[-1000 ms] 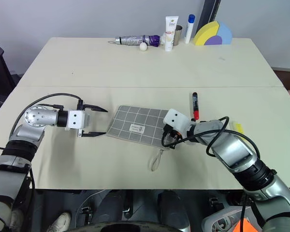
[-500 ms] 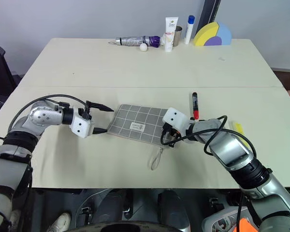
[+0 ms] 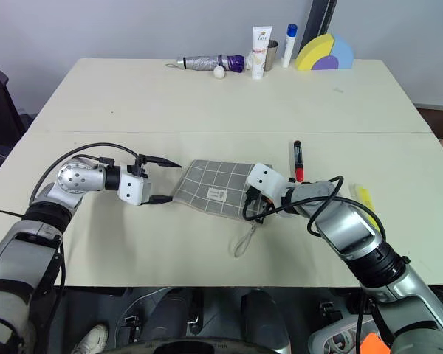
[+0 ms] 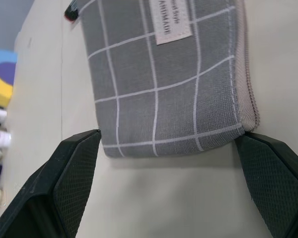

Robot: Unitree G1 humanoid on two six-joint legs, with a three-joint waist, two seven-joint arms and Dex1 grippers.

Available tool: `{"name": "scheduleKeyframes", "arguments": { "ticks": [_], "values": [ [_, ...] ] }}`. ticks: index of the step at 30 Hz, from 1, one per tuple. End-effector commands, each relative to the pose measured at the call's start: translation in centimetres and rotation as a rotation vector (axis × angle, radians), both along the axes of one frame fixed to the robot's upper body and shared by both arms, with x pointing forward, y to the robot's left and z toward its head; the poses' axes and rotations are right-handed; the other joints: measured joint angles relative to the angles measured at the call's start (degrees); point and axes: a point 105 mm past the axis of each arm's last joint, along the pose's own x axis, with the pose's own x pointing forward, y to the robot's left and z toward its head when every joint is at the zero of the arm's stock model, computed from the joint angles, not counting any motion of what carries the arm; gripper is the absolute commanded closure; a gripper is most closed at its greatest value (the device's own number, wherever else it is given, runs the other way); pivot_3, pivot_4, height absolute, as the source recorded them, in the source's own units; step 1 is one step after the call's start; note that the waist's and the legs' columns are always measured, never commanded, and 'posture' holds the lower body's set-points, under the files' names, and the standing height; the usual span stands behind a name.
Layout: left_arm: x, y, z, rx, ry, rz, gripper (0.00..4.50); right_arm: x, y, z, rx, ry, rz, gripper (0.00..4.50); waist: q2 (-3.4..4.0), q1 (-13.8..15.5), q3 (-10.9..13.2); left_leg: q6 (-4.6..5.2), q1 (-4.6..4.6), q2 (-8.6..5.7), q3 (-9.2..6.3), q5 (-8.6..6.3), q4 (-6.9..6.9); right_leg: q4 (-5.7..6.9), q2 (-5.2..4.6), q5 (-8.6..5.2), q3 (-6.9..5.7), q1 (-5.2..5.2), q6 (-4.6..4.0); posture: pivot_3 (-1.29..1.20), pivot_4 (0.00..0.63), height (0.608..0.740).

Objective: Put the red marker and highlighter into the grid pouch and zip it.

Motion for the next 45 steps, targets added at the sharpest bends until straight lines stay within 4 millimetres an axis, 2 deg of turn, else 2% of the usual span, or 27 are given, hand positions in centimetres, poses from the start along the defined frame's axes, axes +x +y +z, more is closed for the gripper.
{"name": "scheduleKeyframes", "arguments": {
  "ticks": [1, 4, 9, 13, 19, 25, 35, 41, 45],
  "values": [
    [0.2, 1.1, 1.1, -0.025, -0.027, 0.028, 0.00, -0.2, 0.4, 0.0, 0.012, 0.002, 0.015, 4.47, 0.00, 0.0, 0.0, 0.00, 0.00, 0.00, 0.00, 0.00, 0.00, 0.00, 0.00, 0.00, 0.00, -0.01, 0.00, 0.00, 0.150, 0.740],
    [0.2, 1.1, 1.2, -0.045, -0.024, 0.036, 0.00, -0.1, 0.4, 0.0, 0.011, 0.001, 0.018, 4.47, 0.00, 0.0, 0.0, 0.01, -0.01, 0.00, 0.00, -0.01, 0.00, 0.00, 0.00, -0.01, 0.00, -0.01, 0.00, 0.00, 0.150, 0.740],
    [-0.6, -0.3, 1.2, -0.090, -0.053, -0.030, 0.00, 0.1, 0.7, 0.0, 0.014, -0.004, 0.028, 4.47, 0.00, -0.1, 0.0, 0.01, -0.01, 0.01, 0.00, -0.01, 0.00, 0.00, 0.00, -0.01, 0.00, -0.01, 0.00, 0.00, 0.150, 0.740],
    [-1.0, -0.7, 1.4, -0.096, -0.077, -0.063, 0.00, 0.1, 0.7, 0.0, 0.013, -0.006, 0.030, 4.47, 0.00, 0.0, 0.0, 0.01, -0.01, 0.02, 0.00, -0.01, 0.00, 0.00, 0.00, -0.01, 0.01, -0.01, 0.00, 0.00, 0.150, 0.740],
    [0.6, -0.8, 2.6, -0.254, 0.076, 0.059, 0.00, 0.0, 0.6, -0.1, 0.014, -0.006, 0.026, 4.47, -0.01, -0.1, 0.0, 0.01, -0.01, 0.02, 0.00, -0.01, 0.02, 0.00, 0.00, -0.01, 0.00, 0.01, 0.00, 0.00, 0.150, 0.740],
    [0.5, -0.8, 2.5, -0.308, 0.227, 0.106, 0.00, 0.0, 0.6, -0.1, 0.015, -0.007, 0.024, 4.47, 0.00, -0.3, 0.0, 0.01, 0.00, 0.02, 0.00, -0.01, 0.03, 0.00, 0.02, -0.01, 0.01, 0.01, 0.00, 0.00, 0.150, 0.740],
    [-1.2, 0.2, 0.2, -0.103, 0.188, 0.043, 0.00, 0.2, 0.6, -0.1, 0.012, -0.011, 0.028, 4.47, 0.00, -0.1, 0.0, 0.02, 0.00, 0.03, 0.00, -0.02, 0.03, 0.00, 0.01, -0.01, 0.02, 0.01, -0.01, 0.00, 0.150, 0.740],
    [-0.6, 1.8, 0.2, -0.026, 0.188, 0.078, 0.00, 0.2, 0.7, 0.0, 0.012, -0.015, 0.032, 4.47, -0.01, -0.1, 0.0, 0.03, -0.01, 0.04, 0.00, -0.02, 0.02, 0.00, 0.01, -0.02, 0.02, -0.02, -0.01, 0.00, 0.150, 0.740],
    [-0.1, 2.5, 0.8, 0.008, 0.174, 0.092, 0.00, 0.2, 0.7, 0.0, 0.013, -0.017, 0.032, 4.47, -0.01, -0.2, 0.0, 0.03, -0.02, 0.04, 0.00, -0.02, 0.02, 0.00, 0.01, -0.01, 0.02, -0.04, -0.01, 0.00, 0.150, 0.740]
  ]
}}
